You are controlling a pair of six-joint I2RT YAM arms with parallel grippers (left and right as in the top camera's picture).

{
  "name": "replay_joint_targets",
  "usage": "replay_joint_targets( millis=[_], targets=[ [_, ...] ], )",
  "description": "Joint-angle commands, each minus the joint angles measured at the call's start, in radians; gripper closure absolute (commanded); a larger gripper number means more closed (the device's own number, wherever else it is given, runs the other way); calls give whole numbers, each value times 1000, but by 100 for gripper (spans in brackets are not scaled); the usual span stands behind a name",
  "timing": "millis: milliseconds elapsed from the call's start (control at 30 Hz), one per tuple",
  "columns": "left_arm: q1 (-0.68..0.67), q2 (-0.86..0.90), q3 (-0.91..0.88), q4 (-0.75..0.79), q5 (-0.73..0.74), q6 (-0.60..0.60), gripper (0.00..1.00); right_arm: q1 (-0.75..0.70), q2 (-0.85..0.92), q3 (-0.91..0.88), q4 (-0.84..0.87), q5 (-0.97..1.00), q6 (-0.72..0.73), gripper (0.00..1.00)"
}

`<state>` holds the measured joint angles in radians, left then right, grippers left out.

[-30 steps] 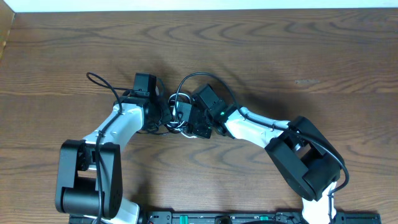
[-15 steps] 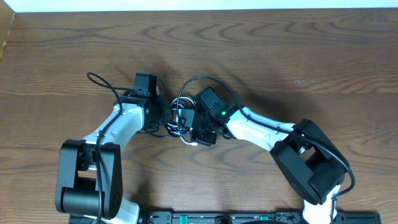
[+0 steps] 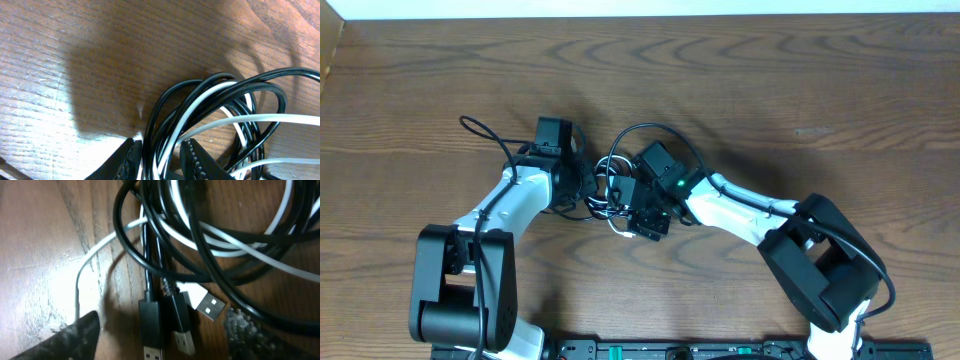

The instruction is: Untangle cables

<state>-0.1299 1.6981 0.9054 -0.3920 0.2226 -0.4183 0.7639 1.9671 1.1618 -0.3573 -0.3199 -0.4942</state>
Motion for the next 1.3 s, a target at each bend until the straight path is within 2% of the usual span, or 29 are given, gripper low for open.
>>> replay_joint_targets(
  millis=[0,300,500,633,1267],
  targets=[
    [0,13,-14,6,-25,5,68,1,-62,-17,18,42,34,17],
    [0,13,-14,107,-21,5,68,-11,-79,-17,28,76,81,13],
    [0,14,-14,83,20,6,69,-32,-71,-18,21,74,135,15],
    [0,14,-14,59,63,6,69,-32,-66,-18,26,74,135,18],
    [-1,14,-19,27,89,25,69,-23,-46,-24,33,28,119,25]
  ],
)
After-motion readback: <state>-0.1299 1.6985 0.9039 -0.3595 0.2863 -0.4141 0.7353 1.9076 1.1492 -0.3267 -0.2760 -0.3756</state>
